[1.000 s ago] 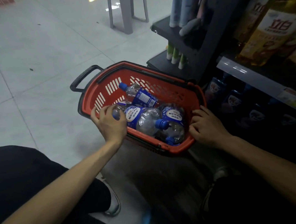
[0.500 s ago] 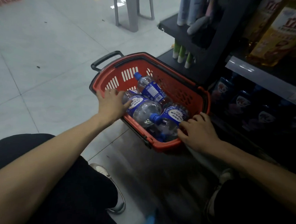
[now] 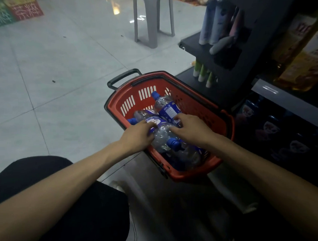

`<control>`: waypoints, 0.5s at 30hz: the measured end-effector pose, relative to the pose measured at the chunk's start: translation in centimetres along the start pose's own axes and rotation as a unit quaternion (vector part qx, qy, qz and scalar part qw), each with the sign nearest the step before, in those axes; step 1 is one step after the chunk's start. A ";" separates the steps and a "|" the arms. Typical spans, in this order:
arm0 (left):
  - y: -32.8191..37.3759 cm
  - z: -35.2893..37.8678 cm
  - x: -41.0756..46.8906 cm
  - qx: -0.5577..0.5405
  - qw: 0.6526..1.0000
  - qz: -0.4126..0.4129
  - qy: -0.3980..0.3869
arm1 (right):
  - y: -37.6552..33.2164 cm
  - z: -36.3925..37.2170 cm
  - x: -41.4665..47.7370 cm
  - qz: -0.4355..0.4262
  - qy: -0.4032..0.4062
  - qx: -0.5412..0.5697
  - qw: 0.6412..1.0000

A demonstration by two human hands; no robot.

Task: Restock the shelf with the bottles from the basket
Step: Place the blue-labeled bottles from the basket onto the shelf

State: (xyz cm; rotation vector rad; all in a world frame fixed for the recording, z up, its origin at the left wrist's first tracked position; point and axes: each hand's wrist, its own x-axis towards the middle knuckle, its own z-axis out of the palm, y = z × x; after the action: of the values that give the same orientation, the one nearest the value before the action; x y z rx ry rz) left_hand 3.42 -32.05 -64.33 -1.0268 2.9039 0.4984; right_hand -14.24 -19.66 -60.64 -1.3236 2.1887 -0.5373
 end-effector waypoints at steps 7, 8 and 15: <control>-1.2 1.4 -0.8 0.029 0.996 0.054 0.068 | -1.4 3.3 6.4 0.117 -0.095 0.068 0.986; -1.4 1.3 -0.8 0.027 0.995 0.065 0.075 | -1.5 3.9 6.8 0.135 -0.108 0.077 0.982; -3.8 -0.3 -0.1 -0.057 0.989 -0.014 0.139 | -3.1 2.8 7.6 0.251 -0.224 0.116 0.935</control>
State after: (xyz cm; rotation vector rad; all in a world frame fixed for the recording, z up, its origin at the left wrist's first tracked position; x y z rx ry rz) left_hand 5.83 -34.86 -65.18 -1.2430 3.1273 0.5689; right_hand -13.28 -27.99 -62.80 -0.6404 1.9004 -0.2476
